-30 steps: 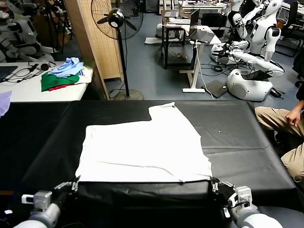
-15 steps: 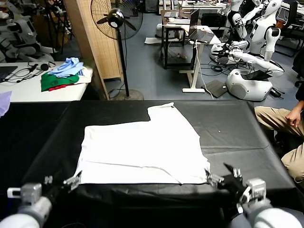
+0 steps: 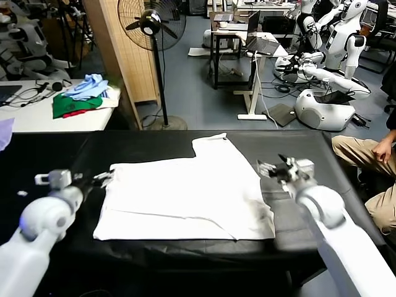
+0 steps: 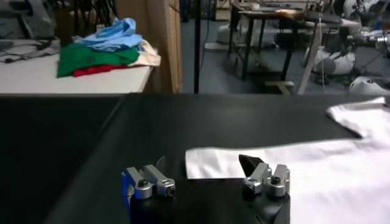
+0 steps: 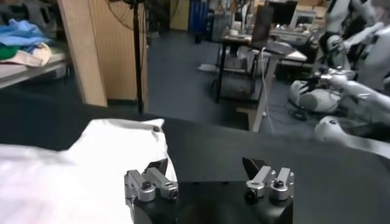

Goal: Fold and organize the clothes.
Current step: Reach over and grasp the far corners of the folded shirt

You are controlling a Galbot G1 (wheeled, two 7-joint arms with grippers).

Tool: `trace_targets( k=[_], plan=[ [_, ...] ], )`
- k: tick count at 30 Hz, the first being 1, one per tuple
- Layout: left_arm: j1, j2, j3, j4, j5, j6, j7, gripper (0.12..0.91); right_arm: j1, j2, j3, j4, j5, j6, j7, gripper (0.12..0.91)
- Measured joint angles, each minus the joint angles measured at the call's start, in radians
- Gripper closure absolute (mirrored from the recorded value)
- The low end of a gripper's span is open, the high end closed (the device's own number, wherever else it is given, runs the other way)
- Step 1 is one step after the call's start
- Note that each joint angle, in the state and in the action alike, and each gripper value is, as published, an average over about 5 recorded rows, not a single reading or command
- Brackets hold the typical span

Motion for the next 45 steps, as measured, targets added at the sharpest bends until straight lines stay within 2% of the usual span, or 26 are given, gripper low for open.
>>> trace_targets(
  k=[4,8,13,19,22,25,28,32,35,39,45],
  plan=[
    [-0.122,-0.023,0.082,0.123,0.004,0.012,0.004,0.232,0.098,0.069,-0.06,-0.16,-0.03,0.005,-0.024,0.227],
    [-0.188,-0.042,0.124,0.212,0.014,0.035,0.013,0.232,0.16,0.122,-0.094,-0.288,-0.085,0.034,-0.057,0.227],
    [-0.216,-0.05,0.139,0.272,0.016,0.043,0.058,0.232,0.204,0.175,-0.1,-0.42,-0.143,0.075,-0.095,0.227],
    [-0.222,-0.064,0.142,0.312,0.034,0.043,0.098,0.232,0.224,0.214,-0.102,-0.509,-0.159,0.098,-0.102,0.237],
    [-0.223,-0.069,0.141,0.324,0.039,0.043,0.112,0.232,0.23,0.222,-0.101,-0.527,-0.159,0.1,-0.102,0.306],
    [-0.226,-0.072,0.138,0.331,0.042,0.043,0.118,0.245,0.233,0.226,-0.1,-0.536,-0.159,0.101,-0.102,0.436],
    [-0.227,-0.073,0.138,0.337,0.046,0.042,0.12,0.333,0.234,0.23,-0.099,-0.541,-0.159,0.101,-0.1,0.586],
    [-0.223,-0.074,0.135,0.335,0.045,0.042,0.123,0.557,0.231,0.233,-0.095,-0.543,-0.16,0.108,-0.092,0.803],
    [-0.218,-0.072,0.129,0.325,0.041,0.042,0.125,0.724,0.223,0.234,-0.087,-0.537,-0.161,0.128,-0.087,0.89],
    [-0.212,-0.071,0.118,0.311,0.046,0.042,0.131,0.884,0.201,0.228,-0.065,-0.514,-0.162,0.174,-0.096,0.904],
    [-0.187,-0.071,0.092,0.278,0.098,0.038,0.155,0.904,0.12,0.189,-0.014,-0.376,-0.142,0.215,-0.119,0.904]
  ],
)
